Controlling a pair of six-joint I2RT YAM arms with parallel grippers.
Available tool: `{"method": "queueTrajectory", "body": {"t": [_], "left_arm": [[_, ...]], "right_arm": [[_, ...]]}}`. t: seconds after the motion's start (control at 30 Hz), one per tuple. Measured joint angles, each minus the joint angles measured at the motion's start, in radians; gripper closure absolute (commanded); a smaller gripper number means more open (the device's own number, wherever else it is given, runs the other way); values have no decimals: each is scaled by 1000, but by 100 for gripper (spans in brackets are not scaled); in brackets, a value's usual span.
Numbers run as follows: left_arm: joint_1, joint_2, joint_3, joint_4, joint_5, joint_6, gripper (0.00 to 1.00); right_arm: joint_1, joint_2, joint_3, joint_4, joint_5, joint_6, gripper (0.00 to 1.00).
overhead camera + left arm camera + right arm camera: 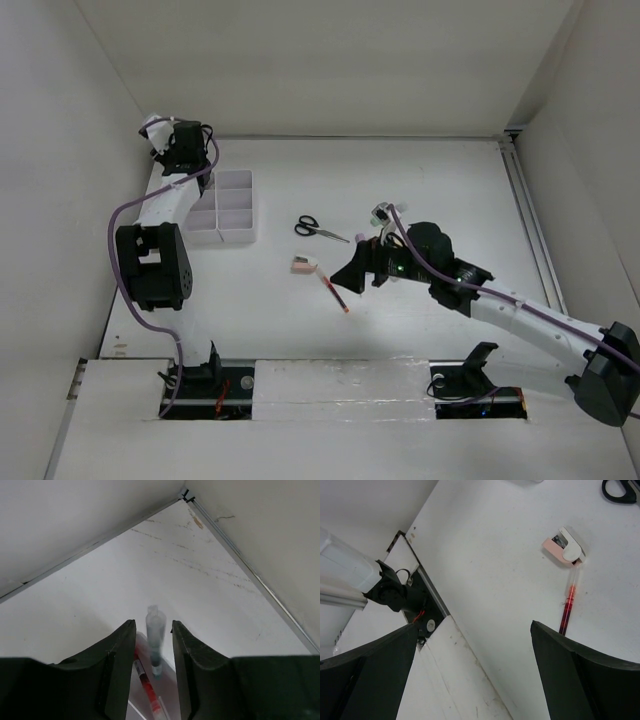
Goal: Sort the stationery into containers
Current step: Place the pen in the storage box, then pick up the pen from the center of the board.
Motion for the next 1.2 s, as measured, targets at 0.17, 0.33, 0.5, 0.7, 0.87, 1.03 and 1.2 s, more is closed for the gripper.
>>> {"method": "queueTrajectory", "body": {"t": [0.17,0.33,0.5,0.7,0.87,1.03,1.2], "left_arm": [[0,0,-22,6,2,-2,47],[-13,-26,-49,10,7,10,11],[-40,-127,-35,-29,45,19,0],[-46,-199,205,-190,106,17,0],[-45,-278,364,-343,194,14,0],[-45,-415,350,-438,333,27,0],[-45,-598,155,-465,416,68,0]], "right_arm": [[3,0,0,0,0,0,0],[3,12,0,0,17,-6,0],[11,131,47,-69,97,-53,0],[55,270,134,-203,251,-117,0],[103,356,175,-260,351,-153,5],[135,480,229,-295,414,-170,26],[173,581,256,-322,476,-177,43]]}}
